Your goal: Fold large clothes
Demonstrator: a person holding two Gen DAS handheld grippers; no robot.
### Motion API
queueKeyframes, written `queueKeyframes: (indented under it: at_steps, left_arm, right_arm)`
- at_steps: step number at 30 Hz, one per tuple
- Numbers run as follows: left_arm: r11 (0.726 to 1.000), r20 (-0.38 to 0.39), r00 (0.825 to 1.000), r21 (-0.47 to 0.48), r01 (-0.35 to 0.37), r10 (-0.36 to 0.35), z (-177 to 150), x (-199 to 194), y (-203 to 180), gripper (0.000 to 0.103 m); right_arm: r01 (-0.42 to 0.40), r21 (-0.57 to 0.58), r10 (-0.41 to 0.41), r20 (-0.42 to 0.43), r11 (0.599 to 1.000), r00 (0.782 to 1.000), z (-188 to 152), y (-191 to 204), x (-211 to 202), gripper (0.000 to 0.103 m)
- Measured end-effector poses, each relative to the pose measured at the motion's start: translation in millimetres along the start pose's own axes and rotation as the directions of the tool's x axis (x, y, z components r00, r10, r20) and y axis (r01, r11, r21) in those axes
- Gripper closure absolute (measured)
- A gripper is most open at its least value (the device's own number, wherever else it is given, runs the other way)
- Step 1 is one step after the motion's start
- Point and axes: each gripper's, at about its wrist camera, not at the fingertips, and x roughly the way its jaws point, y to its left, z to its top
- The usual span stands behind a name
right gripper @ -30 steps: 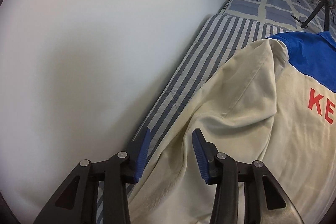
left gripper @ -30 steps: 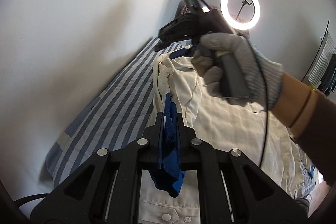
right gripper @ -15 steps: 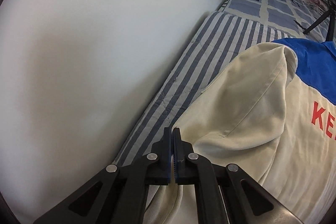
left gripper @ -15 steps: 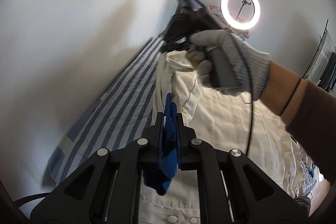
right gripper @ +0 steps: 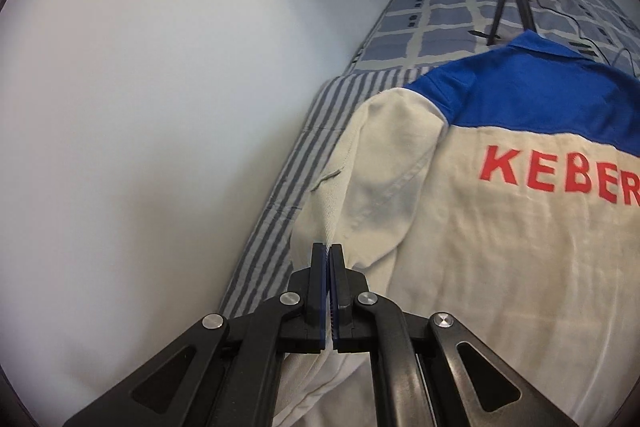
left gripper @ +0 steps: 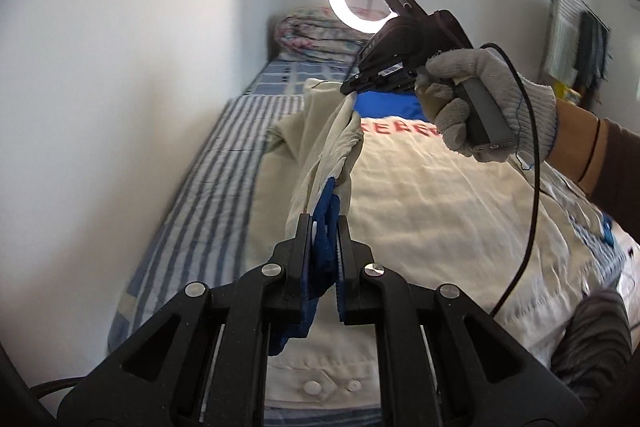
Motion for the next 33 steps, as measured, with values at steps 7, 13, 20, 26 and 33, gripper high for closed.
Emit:
queueKeyframes:
  at_steps: [7, 13, 20, 26, 33]
  left_arm:
    - [0.992, -0.077, 0.99, 0.038, 0.124, -0.121, -17, -3, -30, 0.09]
    - [0.977, -0.096, 0.972, -0.046, 0.21, -0.214, -36, -33, -38, 0.049]
    - [0.934, -0.196, 0.949, -0.309, 0.178, -0.245, -58, -20, 6, 0.049]
    - [0.88, -0.281, 0.911, -0.451, 0.152, -0.301, -77, 23, 20, 0.049]
    - [0.8, -0.312, 0.87, -0.583, 0.141, -0.381, -98, 55, 31, 0.049]
  right_arm:
    - [0.065, 0.104, -0.063, -0.025, 0.992, 0.998, -49, -74, -26, 0.103]
    - [0.21, 0.058, -0.198, -0.168, 0.976, 0.966, -94, -114, -13, 0.102]
    - [0.321, -0.068, -0.328, -0.187, 0.945, 0.926, -112, -120, -14, 0.087]
    - [0.267, -0.177, -0.285, -0.081, 0.947, 0.955, -100, -80, -38, 0.072]
    - [0.249, -0.333, -0.272, -0.024, 0.91, 0.962, -74, -21, -9, 0.049]
